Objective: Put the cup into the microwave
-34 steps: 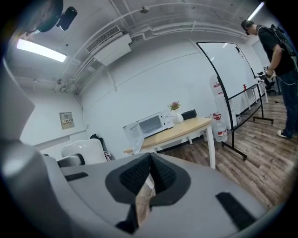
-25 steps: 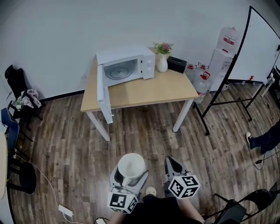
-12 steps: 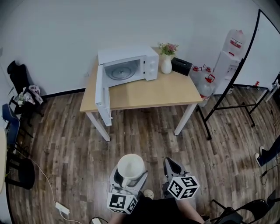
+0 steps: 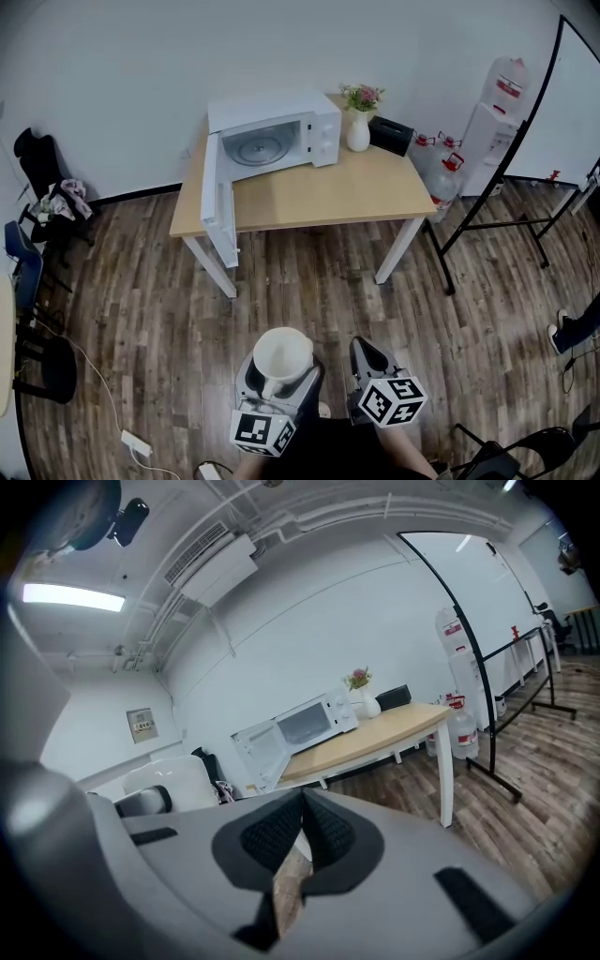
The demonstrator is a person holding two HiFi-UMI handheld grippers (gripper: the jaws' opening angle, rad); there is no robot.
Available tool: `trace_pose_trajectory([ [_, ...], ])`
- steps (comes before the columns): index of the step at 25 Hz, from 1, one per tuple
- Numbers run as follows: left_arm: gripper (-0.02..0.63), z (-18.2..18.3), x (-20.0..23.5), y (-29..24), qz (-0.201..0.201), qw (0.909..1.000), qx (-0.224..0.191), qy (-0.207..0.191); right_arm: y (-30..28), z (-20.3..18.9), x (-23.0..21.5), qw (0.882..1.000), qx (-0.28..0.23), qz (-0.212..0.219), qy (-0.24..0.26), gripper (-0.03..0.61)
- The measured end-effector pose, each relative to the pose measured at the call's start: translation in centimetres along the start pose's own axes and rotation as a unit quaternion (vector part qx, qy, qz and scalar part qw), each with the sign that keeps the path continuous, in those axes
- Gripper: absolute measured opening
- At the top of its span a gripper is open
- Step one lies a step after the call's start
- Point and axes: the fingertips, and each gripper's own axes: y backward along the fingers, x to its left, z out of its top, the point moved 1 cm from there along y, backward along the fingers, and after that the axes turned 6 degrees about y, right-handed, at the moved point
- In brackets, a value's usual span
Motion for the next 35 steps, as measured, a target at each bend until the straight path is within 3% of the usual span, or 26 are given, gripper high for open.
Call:
trace_pose_trajectory([
  [14, 0.459, 1.7, 3.1, -7.0, -0.006, 1.0, -0.002, 0.002, -5.4, 3.1, -2.1, 1.0, -0.003, -0.006, 0.017, -0.008],
  [35, 0.459, 7.3, 10.3, -21.1, -0.016, 0.9997, 0.005, -0.017, -19.6, 10.6, -6.3, 1.0, 0.009, -0.024, 0.014, -0.008],
])
